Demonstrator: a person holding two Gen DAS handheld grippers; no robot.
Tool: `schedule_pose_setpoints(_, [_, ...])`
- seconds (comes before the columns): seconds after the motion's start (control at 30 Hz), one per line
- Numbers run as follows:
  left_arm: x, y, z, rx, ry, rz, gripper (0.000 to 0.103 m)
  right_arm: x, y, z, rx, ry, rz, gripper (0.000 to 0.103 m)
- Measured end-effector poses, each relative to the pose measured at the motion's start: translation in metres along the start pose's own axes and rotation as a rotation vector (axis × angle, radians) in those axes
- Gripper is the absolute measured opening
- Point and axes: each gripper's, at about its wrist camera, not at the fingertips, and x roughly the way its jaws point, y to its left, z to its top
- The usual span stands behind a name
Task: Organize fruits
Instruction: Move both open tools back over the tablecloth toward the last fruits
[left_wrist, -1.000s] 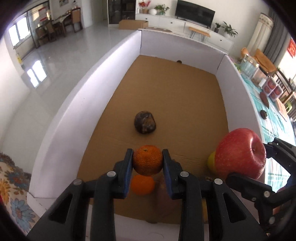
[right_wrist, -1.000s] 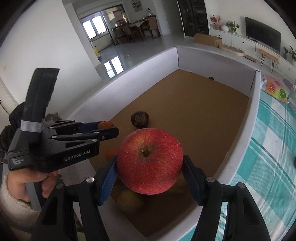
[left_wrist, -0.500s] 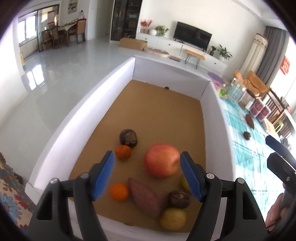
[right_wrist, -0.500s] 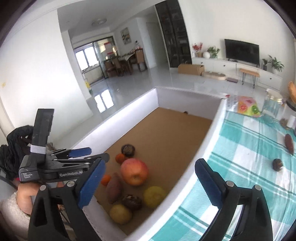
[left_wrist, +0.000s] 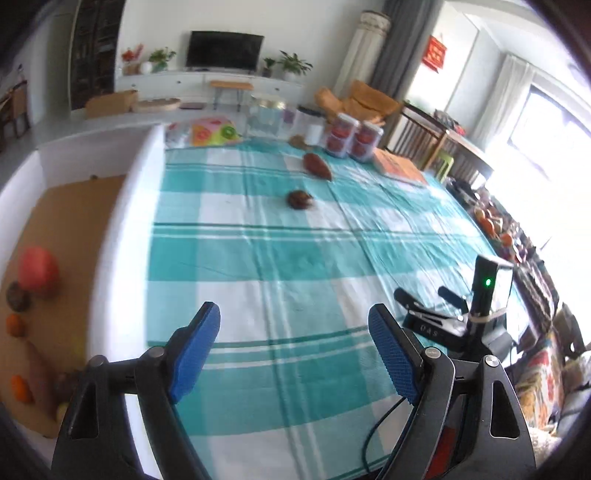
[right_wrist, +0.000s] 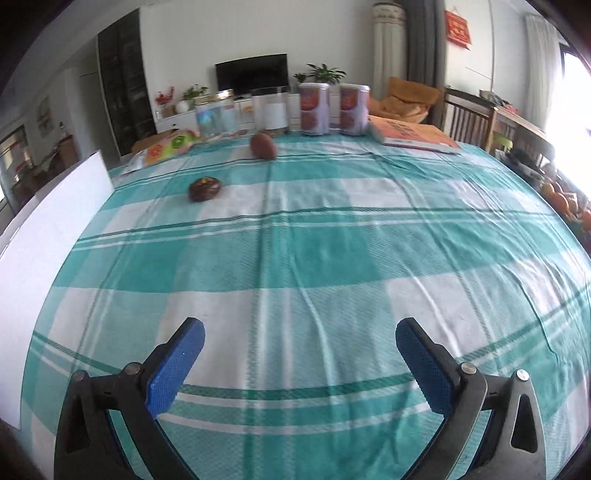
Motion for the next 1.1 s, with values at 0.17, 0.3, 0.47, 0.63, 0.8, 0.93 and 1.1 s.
schedule_pose_setpoints(0.17, [0.072, -0.039, -0.017, 0.112, 0.057, 0.073, 0.085, 0.005, -0.021, -0.005, 0.069, 0.030, -0.019, 0.103])
schedule_pose_setpoints(0.3, [0.107, -0.036, -0.023, 0.139, 0.079, 0.138, 0.085, 0.012, -0.020, -0.006, 0.083, 0.051, -0.017, 0.103])
schedule_pose_setpoints(0.47, [0.131, -0.036, -0.023, 0.174, 0.075, 0.191, 0.086, 0.021, -0.023, -0.008, 0.112, 0.092, -0.005, 0.103])
schedule_pose_setpoints(0.63, [0.135, -0.038, -0.023, 0.169, 0.069, 0.183, 0.090, 0.023, -0.028, -0.008, 0.146, 0.099, 0.009, 0.103])
schedule_pose_setpoints(0.8, [0.138, -0.040, -0.022, 0.175, 0.072, 0.187, 0.091, 0.024, -0.024, -0.007, 0.129, 0.111, -0.008, 0.103])
schedule_pose_setpoints(0.93, [0.137, -0.040, -0.023, 0.175, 0.072, 0.188, 0.091, 0.025, -0.023, -0.007, 0.127, 0.113, -0.010, 0.103])
schedule_pose_setpoints(1.1, [0.137, -0.039, -0.022, 0.174, 0.071, 0.188, 0.092, 0.027, -0.018, -0.007, 0.104, 0.126, -0.030, 0.103])
